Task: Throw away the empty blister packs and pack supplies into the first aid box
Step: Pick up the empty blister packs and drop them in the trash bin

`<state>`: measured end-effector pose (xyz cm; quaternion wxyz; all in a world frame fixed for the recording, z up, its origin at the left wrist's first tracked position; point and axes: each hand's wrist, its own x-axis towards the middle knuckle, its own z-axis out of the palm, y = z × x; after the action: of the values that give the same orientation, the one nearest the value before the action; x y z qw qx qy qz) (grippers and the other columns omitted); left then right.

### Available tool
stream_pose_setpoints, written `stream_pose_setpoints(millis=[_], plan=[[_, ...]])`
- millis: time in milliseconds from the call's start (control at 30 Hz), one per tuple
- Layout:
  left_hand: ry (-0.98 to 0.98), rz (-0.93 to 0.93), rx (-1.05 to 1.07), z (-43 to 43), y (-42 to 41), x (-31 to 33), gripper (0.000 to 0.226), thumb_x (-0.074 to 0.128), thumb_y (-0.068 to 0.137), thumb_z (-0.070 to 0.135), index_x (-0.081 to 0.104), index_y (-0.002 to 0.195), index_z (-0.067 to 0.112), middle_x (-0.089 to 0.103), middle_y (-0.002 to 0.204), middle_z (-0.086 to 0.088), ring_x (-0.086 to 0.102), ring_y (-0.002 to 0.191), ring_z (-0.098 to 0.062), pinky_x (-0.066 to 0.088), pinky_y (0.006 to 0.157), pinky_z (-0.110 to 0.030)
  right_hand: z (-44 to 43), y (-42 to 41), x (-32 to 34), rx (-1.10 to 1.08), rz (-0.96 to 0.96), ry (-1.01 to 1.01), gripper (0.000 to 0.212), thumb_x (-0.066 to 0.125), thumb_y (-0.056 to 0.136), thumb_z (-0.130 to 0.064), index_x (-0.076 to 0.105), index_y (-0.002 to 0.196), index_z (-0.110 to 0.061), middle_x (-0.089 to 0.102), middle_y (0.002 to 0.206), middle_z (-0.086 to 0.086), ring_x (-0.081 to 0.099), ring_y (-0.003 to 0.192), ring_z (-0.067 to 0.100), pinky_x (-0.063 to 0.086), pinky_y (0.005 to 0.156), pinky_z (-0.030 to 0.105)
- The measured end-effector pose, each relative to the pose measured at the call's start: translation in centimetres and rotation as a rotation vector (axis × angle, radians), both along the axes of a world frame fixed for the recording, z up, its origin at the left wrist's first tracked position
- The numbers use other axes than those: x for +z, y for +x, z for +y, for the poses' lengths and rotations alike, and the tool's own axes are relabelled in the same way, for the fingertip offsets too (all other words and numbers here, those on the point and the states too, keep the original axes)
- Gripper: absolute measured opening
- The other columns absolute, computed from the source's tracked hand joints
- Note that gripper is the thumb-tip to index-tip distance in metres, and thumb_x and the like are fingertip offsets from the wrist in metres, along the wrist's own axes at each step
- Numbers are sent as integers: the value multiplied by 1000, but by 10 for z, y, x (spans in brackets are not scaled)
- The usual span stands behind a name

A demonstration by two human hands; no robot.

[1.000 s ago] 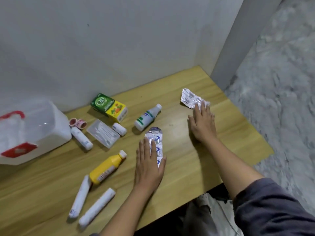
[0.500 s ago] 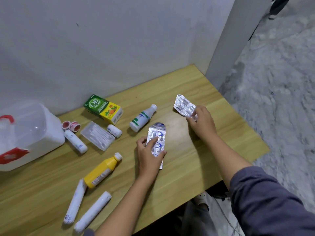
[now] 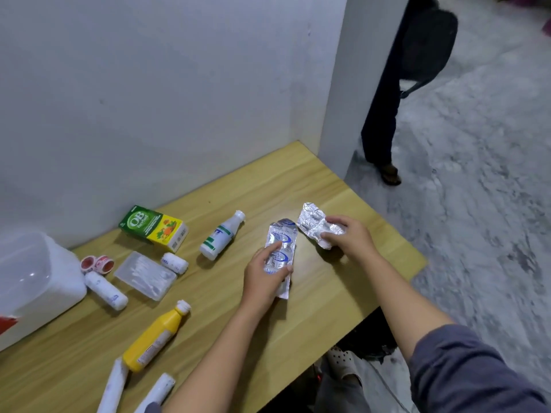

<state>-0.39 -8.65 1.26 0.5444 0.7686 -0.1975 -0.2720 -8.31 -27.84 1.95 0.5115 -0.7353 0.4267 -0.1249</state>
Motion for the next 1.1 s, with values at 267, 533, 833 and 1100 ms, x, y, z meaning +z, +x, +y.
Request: stream_pose_setpoints(millis=[267,533,833,1100], plan=[[-182,80,-226,-102,-59,29,56,67,83,-7,52,133,14,54,118,6,58,111,-16,49,96,-27,-53,-97,40,-247,-85,-175,51,71,76,-4,58,125,-8,56,122,11,52,104,15,34,77,14],[-144,77,-594,-200,-189,9,58,62,87,-1,44,141,11,43,130,3,44,122,-9,32,92,2,-87,-244,0,-527,69,-185,56,70,72,2,56,126,-8,52,126,17,52,117,27,31,85,15],[143,174,-577,-218,-249,-144,60,52,87,-8,41,143,9,42,139,-4,39,135,-18,25,96,-7,-81,-304,-155,-589,167,35,53,68,71,10,57,121,-2,51,126,19,50,120,30,30,93,17],[329,235,-331,-224,-216,-290,61,62,79,-15,49,135,6,55,130,-20,55,122,-37,45,104,-48,-79,-279,-278,-441,198,184,54,68,74,4,55,125,-6,48,125,10,46,112,13,27,91,10]])
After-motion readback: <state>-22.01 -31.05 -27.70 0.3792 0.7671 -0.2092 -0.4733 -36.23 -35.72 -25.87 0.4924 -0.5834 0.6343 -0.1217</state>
